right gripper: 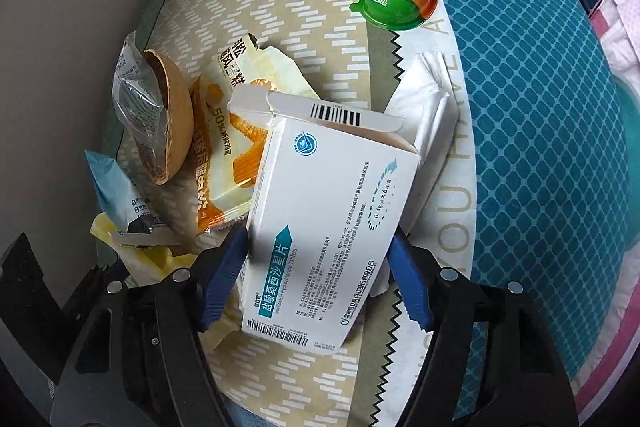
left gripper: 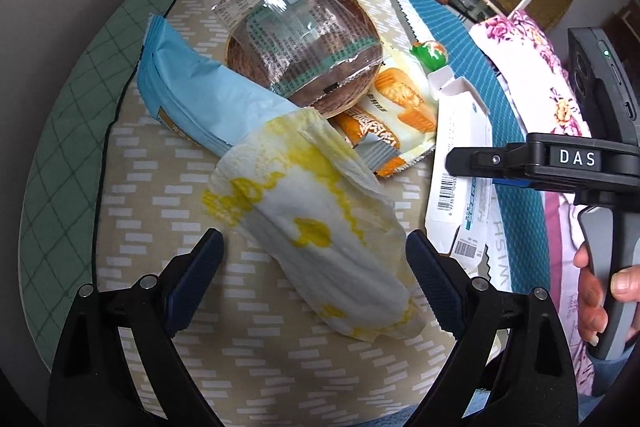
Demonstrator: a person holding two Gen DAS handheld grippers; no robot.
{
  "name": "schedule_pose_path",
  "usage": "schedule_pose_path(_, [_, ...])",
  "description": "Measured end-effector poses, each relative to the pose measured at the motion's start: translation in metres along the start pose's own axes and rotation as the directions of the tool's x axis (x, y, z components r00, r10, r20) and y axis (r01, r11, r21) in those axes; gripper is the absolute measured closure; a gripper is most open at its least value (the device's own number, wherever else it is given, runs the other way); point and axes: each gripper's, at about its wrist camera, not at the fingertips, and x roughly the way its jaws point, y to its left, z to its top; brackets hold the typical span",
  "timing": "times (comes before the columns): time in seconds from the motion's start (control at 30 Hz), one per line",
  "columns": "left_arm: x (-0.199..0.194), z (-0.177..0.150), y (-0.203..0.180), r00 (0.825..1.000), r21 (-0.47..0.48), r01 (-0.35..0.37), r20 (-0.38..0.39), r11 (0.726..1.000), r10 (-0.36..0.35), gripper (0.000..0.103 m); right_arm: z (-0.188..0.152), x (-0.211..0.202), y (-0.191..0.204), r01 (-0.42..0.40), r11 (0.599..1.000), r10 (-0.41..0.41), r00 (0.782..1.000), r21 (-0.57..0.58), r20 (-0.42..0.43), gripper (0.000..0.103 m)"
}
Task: Collect trash
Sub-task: 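Grasp the yellow-printed diaper with the left tool while the right tool grasps the white medicine box, then carry the diaper and medicine box over the teal bin and open both tools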
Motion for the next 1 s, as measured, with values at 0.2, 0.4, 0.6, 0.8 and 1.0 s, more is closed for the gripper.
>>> schedule_pose_path(0.2, [-0.005,0.000,-0.006,1.000,0.005,-0.009,0.004,1.000,0.009,0.071,-0.019,-0.021,-0.014,-0.040,0.999,0.040,0.999,0.006,0.030,0.038])
schedule_pose_path(0.4, [-0.019,0.003,-0.031,0.999,0.082,0.036,0.019,0.996,-0.038,0.081,-0.034,-0.043,-0.040,-0.054,0.998,0.052,0.997,0.024,0.063,0.038])
schedule_pose_path(0.6, [-0.034,0.007,-0.061,0.990,0.159,0.133,0.029,0.978,-0.139,0.082,-0.048,-0.067,-0.081,-0.078,0.994,0.069,0.992,0.081,0.106,0.038])
schedule_pose_path(0.8, [-0.028,0.015,-0.093,0.990,0.225,0.136,0.017,0.965,-0.143,0.082,-0.050,-0.091,-0.116,-0.094,0.989,0.076,0.986,0.115,0.149,0.038])
schedule_pose_path(1.0, [-0.016,0.035,-0.122,0.988,0.249,0.147,0.003,0.957,-0.153,0.082,-0.044,-0.099,-0.140,-0.098,0.981,0.066,0.979,0.165,0.191,0.038])
